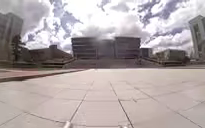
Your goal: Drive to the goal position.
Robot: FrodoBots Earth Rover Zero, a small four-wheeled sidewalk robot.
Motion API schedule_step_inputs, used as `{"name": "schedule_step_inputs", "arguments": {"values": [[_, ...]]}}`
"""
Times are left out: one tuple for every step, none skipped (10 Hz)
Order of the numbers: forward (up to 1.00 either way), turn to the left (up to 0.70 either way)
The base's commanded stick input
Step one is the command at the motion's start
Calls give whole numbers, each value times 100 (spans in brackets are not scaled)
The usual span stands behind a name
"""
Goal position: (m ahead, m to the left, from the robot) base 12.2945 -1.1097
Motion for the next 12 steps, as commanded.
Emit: {"name": "schedule_step_inputs", "arguments": {"values": [[70, 0], [70, 0], [70, 0], [70, 0], [70, 0], [70, 0], [70, 0], [70, 0], [70, 0], [70, 0], [70, 0], [43, 0]]}}
